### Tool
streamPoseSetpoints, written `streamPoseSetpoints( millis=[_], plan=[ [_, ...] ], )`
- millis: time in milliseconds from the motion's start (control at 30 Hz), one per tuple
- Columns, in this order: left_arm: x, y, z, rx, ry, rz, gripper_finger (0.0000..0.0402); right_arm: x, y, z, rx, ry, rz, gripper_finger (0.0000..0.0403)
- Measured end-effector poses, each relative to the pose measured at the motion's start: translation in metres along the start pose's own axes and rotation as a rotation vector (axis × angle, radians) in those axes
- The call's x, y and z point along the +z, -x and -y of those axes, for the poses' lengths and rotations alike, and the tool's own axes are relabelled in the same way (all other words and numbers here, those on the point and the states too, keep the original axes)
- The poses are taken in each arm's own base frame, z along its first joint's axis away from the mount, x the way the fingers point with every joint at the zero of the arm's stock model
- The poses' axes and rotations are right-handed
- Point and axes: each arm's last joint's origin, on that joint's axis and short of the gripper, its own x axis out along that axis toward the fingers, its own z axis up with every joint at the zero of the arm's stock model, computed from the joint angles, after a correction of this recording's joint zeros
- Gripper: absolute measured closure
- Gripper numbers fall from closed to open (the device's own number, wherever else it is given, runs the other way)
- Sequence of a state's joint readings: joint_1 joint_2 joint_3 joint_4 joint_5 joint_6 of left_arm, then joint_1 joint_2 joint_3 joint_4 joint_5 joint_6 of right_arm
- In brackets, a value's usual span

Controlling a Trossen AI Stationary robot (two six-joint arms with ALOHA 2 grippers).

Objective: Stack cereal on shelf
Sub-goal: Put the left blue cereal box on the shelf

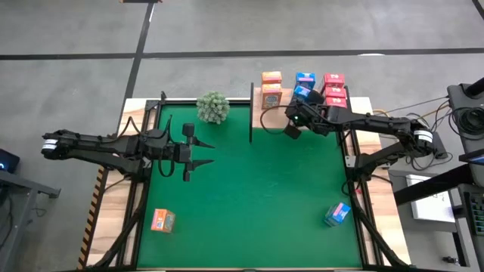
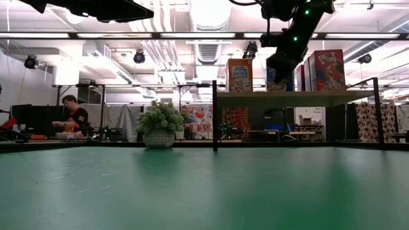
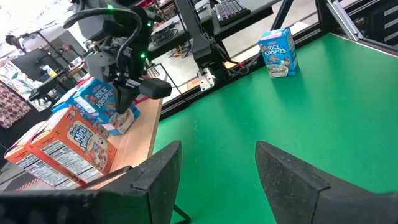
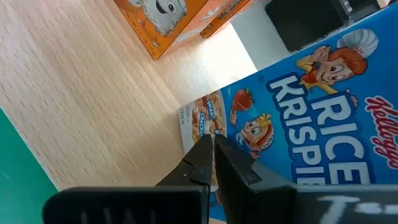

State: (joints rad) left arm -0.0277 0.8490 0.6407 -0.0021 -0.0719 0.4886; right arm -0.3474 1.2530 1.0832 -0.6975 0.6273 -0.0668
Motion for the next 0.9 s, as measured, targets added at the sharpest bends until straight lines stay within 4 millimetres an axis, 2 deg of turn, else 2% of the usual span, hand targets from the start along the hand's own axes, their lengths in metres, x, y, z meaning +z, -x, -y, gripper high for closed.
streamPoseSetpoints(
  millis=[267,533,900],
  plan=[
    [0.0,0.0,0.0,0.0,0.0,0.0,0.0212,-0.003,0.001,-0.002,0.006,-0.021,-0.02,0.0394],
    [0.0,0.0,0.0,0.0,0.0,0.0,0.0212,-0.003,-0.006,0.01,-0.026,-0.033,-0.039,0.0394],
    [-0.002,0.0,0.001,-0.009,0.003,-0.015,0.0212,-0.006,-0.003,0.006,-0.006,-0.04,-0.061,0.0394]
  ],
)
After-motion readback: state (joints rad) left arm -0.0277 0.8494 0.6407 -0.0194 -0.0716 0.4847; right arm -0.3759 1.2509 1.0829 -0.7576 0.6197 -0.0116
